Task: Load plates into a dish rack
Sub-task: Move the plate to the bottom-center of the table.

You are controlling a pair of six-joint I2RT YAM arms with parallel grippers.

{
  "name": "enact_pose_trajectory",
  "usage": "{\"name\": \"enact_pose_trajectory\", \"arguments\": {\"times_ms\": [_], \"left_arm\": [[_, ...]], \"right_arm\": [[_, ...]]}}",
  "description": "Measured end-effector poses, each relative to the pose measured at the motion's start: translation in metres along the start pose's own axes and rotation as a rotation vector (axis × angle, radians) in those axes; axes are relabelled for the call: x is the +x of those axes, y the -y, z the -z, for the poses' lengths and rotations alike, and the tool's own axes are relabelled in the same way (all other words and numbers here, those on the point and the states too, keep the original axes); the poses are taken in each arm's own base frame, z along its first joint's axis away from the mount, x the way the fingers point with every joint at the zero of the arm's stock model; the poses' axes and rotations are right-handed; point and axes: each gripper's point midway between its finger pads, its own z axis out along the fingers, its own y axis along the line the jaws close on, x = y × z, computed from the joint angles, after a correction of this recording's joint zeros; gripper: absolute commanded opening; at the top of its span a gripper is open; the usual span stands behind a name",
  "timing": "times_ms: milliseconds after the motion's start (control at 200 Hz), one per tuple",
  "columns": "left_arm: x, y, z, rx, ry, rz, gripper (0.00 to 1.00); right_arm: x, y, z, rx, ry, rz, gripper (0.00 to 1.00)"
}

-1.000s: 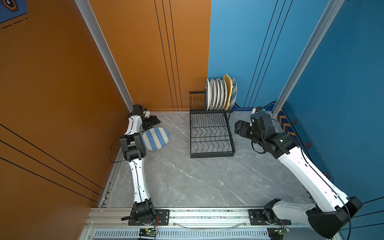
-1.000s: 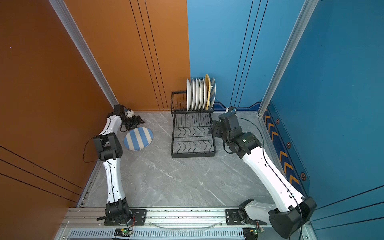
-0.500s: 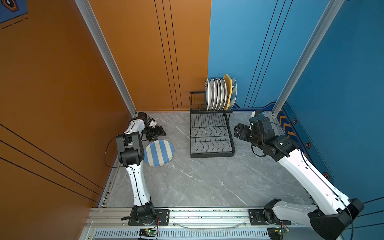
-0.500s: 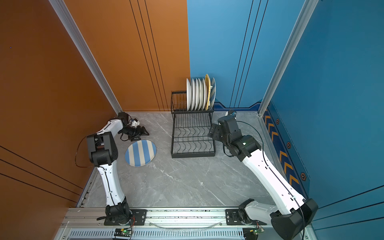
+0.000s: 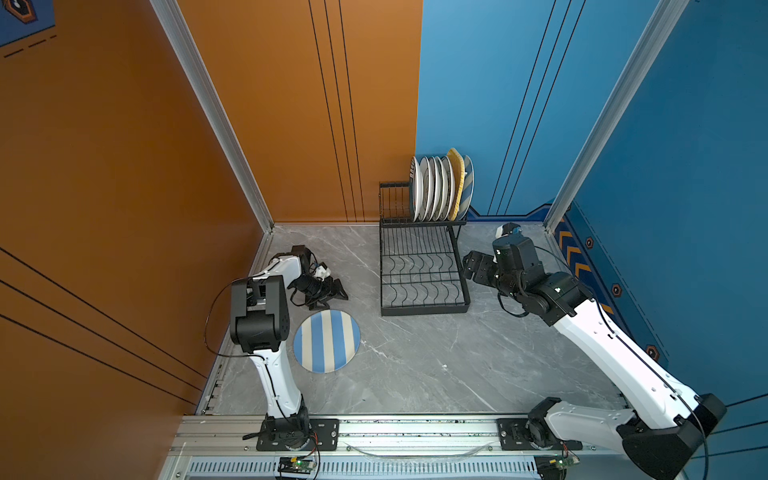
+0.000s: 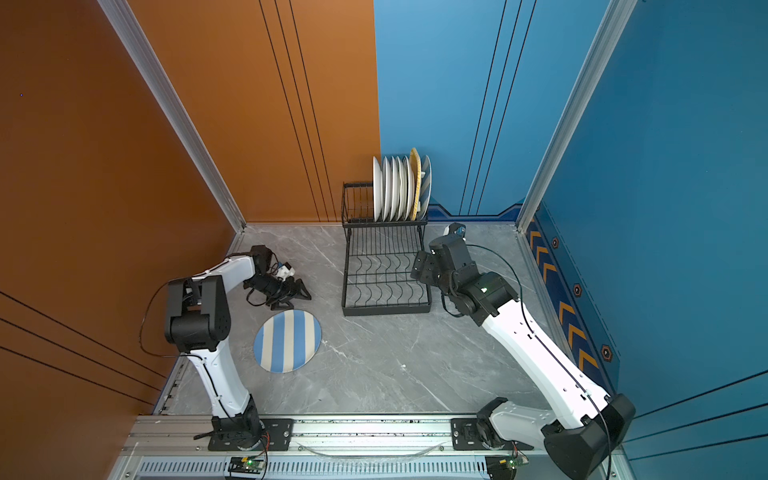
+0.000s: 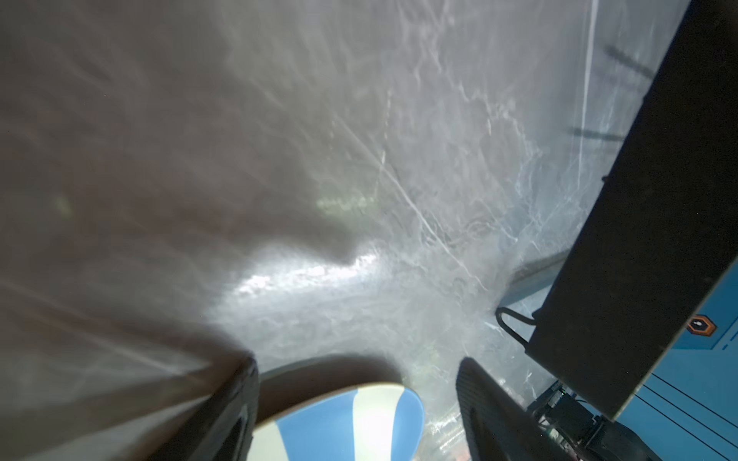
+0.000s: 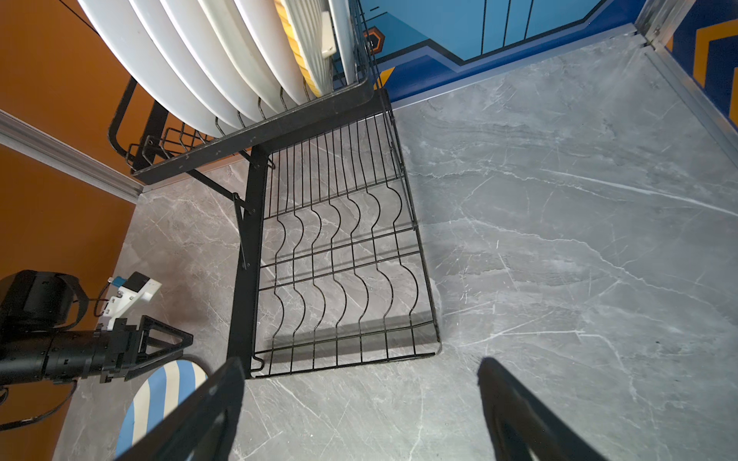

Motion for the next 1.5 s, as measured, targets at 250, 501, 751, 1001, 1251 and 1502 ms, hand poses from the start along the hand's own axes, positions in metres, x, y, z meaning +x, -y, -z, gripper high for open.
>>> {"name": "enact_pose_trajectory", "arguments": {"times_ms": [250, 501, 751, 1001, 1251, 1502], "left_arm": [[0.036, 0.015, -0.007, 0.02, -0.07, 0.009, 0.94], [0.025, -0.007, 0.046, 0.006, 0.125, 0.138, 0.98], [0.034, -0.066, 0.086, -0.102, 0.304, 0.377, 0.98], [0.065, -0.093, 0.068, -0.214, 0.265, 0.48, 0.98], [0.079, -0.103, 0.074, -0.293, 0.282, 0.502, 0.98], [0.1, -0.1, 0.056, -0.303, 0.209, 0.488, 0.98]], "right_arm": [[0.015, -0.001, -0.008, -0.002, -0.03, 0.006, 0.93], [0.043, 0.004, -0.02, -0.007, -0.111, 0.0, 0.93], [0.069, 0.008, -0.028, -0.022, -0.195, 0.004, 0.99], [0.068, 0.013, -0.03, -0.031, -0.212, -0.011, 1.0], [0.066, 0.017, -0.032, -0.038, -0.224, -0.014, 1.0], [0.067, 0.018, -0.033, -0.051, -0.239, -0.018, 1.0]]}}
